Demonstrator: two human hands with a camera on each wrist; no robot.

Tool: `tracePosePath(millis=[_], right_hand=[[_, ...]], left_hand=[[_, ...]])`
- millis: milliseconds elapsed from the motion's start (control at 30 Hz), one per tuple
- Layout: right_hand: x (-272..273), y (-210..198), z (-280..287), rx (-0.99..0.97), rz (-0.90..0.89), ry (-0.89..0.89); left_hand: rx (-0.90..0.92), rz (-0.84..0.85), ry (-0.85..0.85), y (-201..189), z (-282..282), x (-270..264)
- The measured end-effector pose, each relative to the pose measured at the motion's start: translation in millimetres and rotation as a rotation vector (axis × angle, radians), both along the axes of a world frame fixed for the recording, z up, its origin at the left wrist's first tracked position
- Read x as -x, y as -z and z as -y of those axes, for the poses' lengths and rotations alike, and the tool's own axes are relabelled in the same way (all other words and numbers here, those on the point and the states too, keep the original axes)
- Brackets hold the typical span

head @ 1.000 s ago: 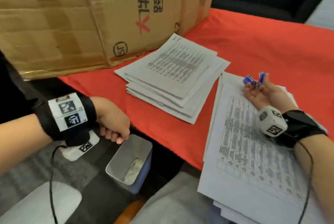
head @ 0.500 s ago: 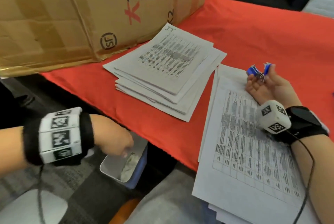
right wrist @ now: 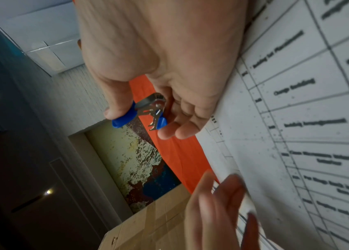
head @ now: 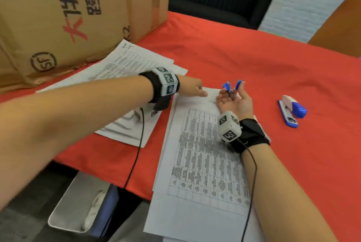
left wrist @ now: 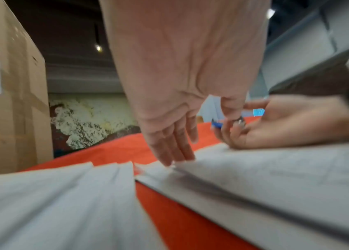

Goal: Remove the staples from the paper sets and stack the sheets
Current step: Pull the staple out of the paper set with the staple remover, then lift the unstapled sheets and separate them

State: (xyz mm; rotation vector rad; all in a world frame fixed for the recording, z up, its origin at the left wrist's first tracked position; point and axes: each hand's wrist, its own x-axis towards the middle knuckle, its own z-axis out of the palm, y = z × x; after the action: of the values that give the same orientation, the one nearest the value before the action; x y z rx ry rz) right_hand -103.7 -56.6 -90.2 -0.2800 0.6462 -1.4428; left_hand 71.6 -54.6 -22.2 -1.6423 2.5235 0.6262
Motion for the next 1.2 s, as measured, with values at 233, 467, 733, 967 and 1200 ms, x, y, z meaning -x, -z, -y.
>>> tracePosePath(millis=[233, 467, 733, 967, 1200], right_hand=[[1.2, 1.7, 2.3, -0.007, 0.0, -0.05], [0.8, 1.6, 2.8, -0.014, 0.036, -0.04], [9.1, -4.3, 2.0, -0.032, -0.031, -0.148], [110.9, -40.1, -19.9, -0.006, -1.596, -0.295], [139.1, -68.7, -42.8, 0.012, -2.113, -0.321]], left_hand=[[-0.088, 0.224, -0.115, 1.1, 26.7, 20.1], [-0.393, 0.081, -0.17, -3.5, 24.9, 4.2], [-0.721, -0.739, -0.477, 10.1, -22.5, -28.9], [-0.43, -0.87, -0.517, 31.5, -55.0, -38.1], [0.105, -1.154, -0.442, -15.3, -39.3, -45.0]])
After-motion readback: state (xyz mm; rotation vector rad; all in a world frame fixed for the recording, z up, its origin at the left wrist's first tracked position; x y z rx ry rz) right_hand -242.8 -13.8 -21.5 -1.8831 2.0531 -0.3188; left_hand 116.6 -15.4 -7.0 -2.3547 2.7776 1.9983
